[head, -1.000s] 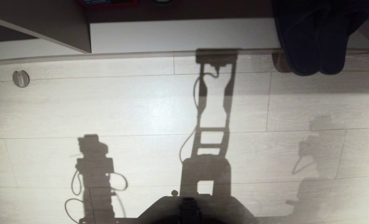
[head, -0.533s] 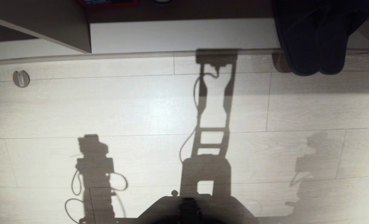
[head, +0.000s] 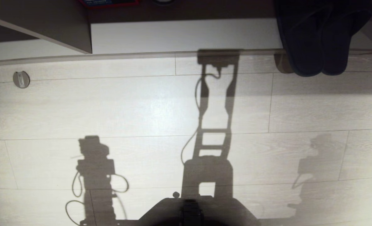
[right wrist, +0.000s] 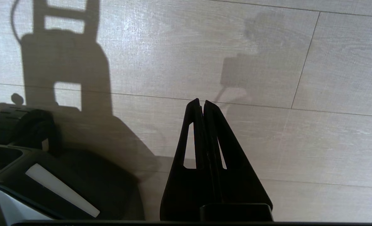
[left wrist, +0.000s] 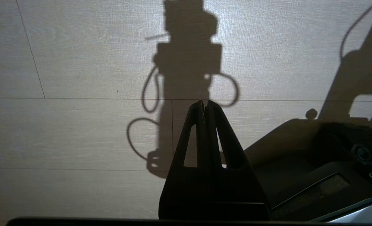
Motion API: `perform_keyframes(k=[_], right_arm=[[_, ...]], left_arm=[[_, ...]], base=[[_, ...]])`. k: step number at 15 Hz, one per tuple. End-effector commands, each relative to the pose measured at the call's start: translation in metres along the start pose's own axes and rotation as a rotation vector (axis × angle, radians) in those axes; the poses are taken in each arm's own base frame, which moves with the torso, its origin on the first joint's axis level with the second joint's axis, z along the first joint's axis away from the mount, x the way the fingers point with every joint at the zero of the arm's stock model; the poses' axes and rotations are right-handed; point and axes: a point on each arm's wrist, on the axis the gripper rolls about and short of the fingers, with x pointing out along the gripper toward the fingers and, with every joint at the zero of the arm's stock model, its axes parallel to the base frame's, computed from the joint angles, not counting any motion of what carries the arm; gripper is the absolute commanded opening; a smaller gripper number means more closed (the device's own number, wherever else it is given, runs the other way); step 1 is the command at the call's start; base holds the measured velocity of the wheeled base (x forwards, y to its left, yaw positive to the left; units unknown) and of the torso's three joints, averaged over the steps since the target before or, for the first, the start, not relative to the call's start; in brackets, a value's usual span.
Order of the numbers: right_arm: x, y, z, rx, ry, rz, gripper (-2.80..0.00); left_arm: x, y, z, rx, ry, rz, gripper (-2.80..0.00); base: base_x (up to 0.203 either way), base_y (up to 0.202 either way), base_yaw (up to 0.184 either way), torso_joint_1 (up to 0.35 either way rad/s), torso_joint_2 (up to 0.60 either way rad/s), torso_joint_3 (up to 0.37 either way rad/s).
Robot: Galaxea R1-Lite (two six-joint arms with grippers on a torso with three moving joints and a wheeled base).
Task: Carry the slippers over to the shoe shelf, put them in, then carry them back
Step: Pick up the slippers in the shoe cabinet
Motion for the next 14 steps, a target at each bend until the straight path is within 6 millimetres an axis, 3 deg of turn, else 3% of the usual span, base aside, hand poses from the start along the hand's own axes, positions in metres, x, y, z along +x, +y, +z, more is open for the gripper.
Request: perform_keyframes(k=[1,2,7,9,10,14], right_arm=[[0.0,0.0,0.002,-0.004,-0.004,0.003,-2.8],[-0.001,0.0,0.006,-0.004,-0.012,0.006,-2.8],[0.002,-0.004,0.083,0.004,-0.076,0.013,-2.8],[0.005,-0.005,0.095,0.004,-0.112,0.004,-2.8],[0.015,-0.006,0.105,0.003,-0.113,-0.005,-2.8],[0.085,-0.013,0.129,0.005,0.005,-0.05,-2.8]], left_arm=[[0.0,0.0,0.0,-0.001,0.001,0.001,-2.8],[0.0,0.0,0.0,-0.001,0.001,0.001,-2.8],[0.0,0.0,0.0,-0.001,0.001,0.001,-2.8],[0.0,0.0,0.0,-0.001,0.001,0.001,-2.8],[0.0,0.0,0.0,-0.001,0.001,0.001,-2.8],[0.0,0.0,0.0,-0.001,0.001,0.001,-2.8]], base=[[0.0,0.0,0.0,0.0,0.0,0.0],[0.0,0.0,0.0,0.0,0.0,0.0],[0.0,0.0,0.0,0.0,0.0,0.0],[0.0,0.0,0.0,0.0,0.0,0.0],[0.0,0.0,0.0,0.0,0.0,0.0],[0.0,0.0,0.0,0.0,0.0,0.0]])
